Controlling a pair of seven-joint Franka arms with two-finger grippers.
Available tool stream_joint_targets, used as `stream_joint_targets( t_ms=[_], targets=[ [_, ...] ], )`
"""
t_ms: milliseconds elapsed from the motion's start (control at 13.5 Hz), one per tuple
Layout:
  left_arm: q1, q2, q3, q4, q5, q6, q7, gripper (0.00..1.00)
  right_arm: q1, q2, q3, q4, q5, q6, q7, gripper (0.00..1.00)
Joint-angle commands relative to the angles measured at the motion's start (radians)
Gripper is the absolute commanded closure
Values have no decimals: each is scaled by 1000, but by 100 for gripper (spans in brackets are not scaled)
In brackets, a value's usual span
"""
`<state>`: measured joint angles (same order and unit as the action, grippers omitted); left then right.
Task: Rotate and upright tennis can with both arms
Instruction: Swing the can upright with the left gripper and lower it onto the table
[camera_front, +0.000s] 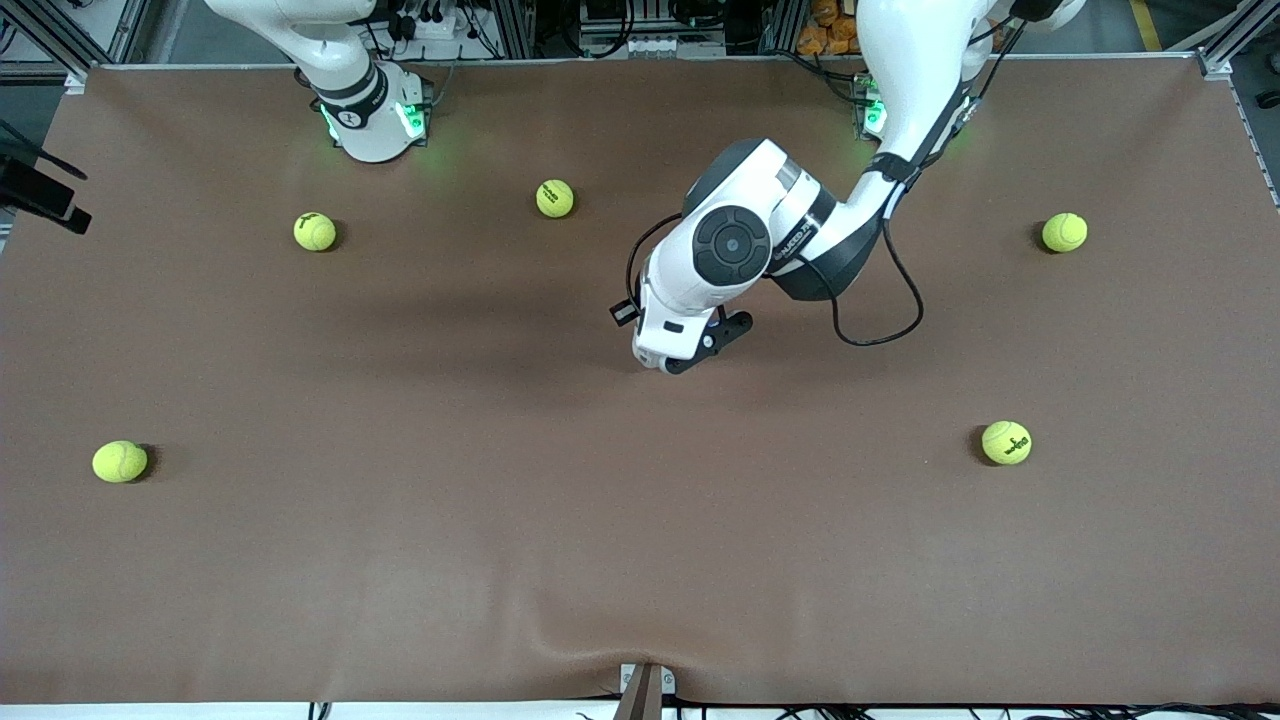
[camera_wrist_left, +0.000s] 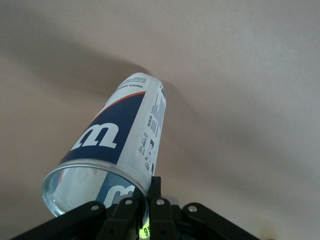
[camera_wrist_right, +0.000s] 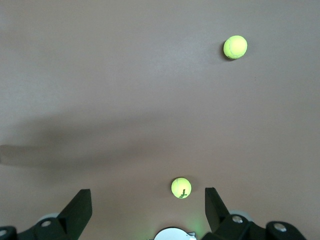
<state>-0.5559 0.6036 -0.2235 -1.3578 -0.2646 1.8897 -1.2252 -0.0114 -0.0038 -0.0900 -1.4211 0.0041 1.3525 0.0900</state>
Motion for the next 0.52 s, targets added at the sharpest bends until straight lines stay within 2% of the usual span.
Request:
stream_joint_targets(
  t_ms=[0,296,369,443],
  targets=[
    [-29,41,10,54,25,-23,-19,96,-7,7,1,13,17,-3,13,0],
    [-33,53,9,52,35,-23,-17,95,-8,5,1,13,16,-4,-59,0],
    [-33,54,9,54,35,-23,-17,85,-8,5,1,13,16,-4,-62,0],
    [-33,56,9,54,35,-21,-17,58,-8,5,1,13,14,-4,-62,0]
  ],
)
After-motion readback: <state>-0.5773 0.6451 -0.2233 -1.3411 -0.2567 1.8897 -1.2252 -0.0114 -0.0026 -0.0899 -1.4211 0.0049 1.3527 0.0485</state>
